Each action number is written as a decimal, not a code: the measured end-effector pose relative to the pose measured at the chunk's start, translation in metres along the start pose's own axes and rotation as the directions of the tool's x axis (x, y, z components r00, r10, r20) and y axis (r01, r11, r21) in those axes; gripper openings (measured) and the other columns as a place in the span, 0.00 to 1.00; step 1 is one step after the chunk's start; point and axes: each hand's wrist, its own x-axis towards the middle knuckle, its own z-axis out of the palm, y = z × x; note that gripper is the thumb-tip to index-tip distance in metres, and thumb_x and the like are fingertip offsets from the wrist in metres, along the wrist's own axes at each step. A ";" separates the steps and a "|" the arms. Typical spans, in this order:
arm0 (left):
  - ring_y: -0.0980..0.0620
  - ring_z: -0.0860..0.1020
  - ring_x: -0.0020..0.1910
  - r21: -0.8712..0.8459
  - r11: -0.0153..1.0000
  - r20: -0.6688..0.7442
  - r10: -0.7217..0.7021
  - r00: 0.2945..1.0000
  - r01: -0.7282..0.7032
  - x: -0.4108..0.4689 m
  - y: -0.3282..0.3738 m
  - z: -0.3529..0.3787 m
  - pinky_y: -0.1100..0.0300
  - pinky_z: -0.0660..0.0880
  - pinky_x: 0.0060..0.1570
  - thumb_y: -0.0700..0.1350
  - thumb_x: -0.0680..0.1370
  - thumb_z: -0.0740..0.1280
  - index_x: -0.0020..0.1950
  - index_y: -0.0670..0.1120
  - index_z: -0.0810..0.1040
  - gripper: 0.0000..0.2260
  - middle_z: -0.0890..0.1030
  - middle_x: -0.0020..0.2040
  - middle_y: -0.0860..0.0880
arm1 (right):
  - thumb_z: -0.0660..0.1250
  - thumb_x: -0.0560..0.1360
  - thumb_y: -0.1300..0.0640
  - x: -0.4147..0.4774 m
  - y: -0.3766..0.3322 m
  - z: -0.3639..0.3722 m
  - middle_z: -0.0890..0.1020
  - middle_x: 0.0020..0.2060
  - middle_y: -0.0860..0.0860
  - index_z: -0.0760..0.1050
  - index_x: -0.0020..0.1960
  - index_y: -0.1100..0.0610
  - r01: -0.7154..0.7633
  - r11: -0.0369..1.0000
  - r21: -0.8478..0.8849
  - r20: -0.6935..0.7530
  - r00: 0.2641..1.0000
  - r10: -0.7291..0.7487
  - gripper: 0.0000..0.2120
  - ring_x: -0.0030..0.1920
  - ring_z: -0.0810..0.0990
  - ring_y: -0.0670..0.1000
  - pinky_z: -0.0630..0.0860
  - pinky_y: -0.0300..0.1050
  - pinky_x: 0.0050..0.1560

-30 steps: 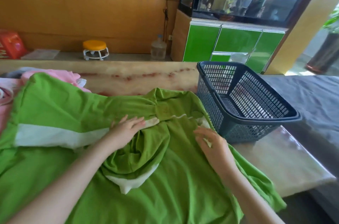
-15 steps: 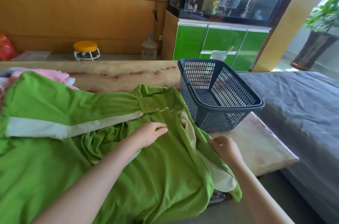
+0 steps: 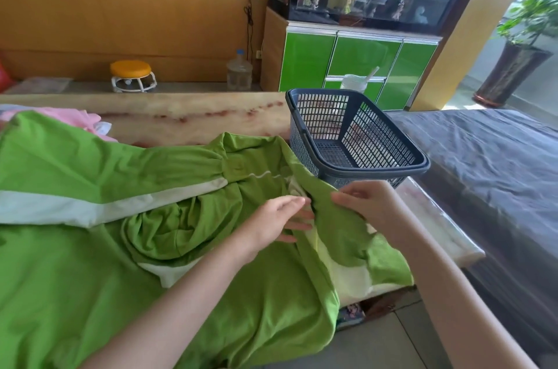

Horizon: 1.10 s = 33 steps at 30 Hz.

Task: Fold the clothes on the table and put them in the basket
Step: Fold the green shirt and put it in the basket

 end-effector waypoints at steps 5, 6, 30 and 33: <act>0.49 0.80 0.55 -0.233 0.972 0.029 -0.040 0.999 0.045 -0.023 0.004 -0.011 0.50 0.78 0.54 0.66 0.76 0.58 0.64 0.55 0.74 0.22 0.82 0.56 0.51 | 0.67 0.76 0.63 0.023 -0.034 0.037 0.81 0.35 0.58 0.77 0.52 0.65 -0.166 0.890 0.425 0.131 0.984 0.121 0.07 0.30 0.81 0.49 0.80 0.42 0.32; 0.51 0.80 0.56 -0.240 0.970 0.017 -0.036 0.999 0.039 -0.025 0.003 -0.016 0.52 0.78 0.53 0.69 0.72 0.60 0.66 0.57 0.72 0.27 0.82 0.57 0.52 | 0.66 0.77 0.65 0.028 -0.040 0.045 0.81 0.36 0.58 0.76 0.55 0.66 -0.171 0.858 0.485 0.145 0.983 0.114 0.08 0.30 0.82 0.49 0.80 0.41 0.32; 0.50 0.83 0.33 -0.652 0.758 -0.368 -0.337 0.867 0.018 -0.030 -0.027 -0.191 0.59 0.79 0.31 0.49 0.79 0.61 0.46 0.43 0.80 0.12 0.84 0.36 0.45 | 0.67 0.77 0.56 0.119 -0.011 0.131 0.69 0.70 0.55 0.68 0.71 0.52 0.217 0.865 -0.452 0.193 0.971 -0.142 0.23 0.72 0.63 0.57 0.60 0.54 0.71; 0.47 0.82 0.39 -0.556 0.831 -0.439 -0.309 0.843 0.015 -0.034 -0.028 -0.211 0.55 0.75 0.40 0.49 0.79 0.62 0.49 0.44 0.78 0.11 0.84 0.35 0.46 | 0.68 0.76 0.54 0.141 -0.015 0.140 0.77 0.63 0.53 0.76 0.63 0.52 0.200 0.861 -0.467 0.174 0.976 -0.132 0.16 0.65 0.71 0.57 0.65 0.53 0.68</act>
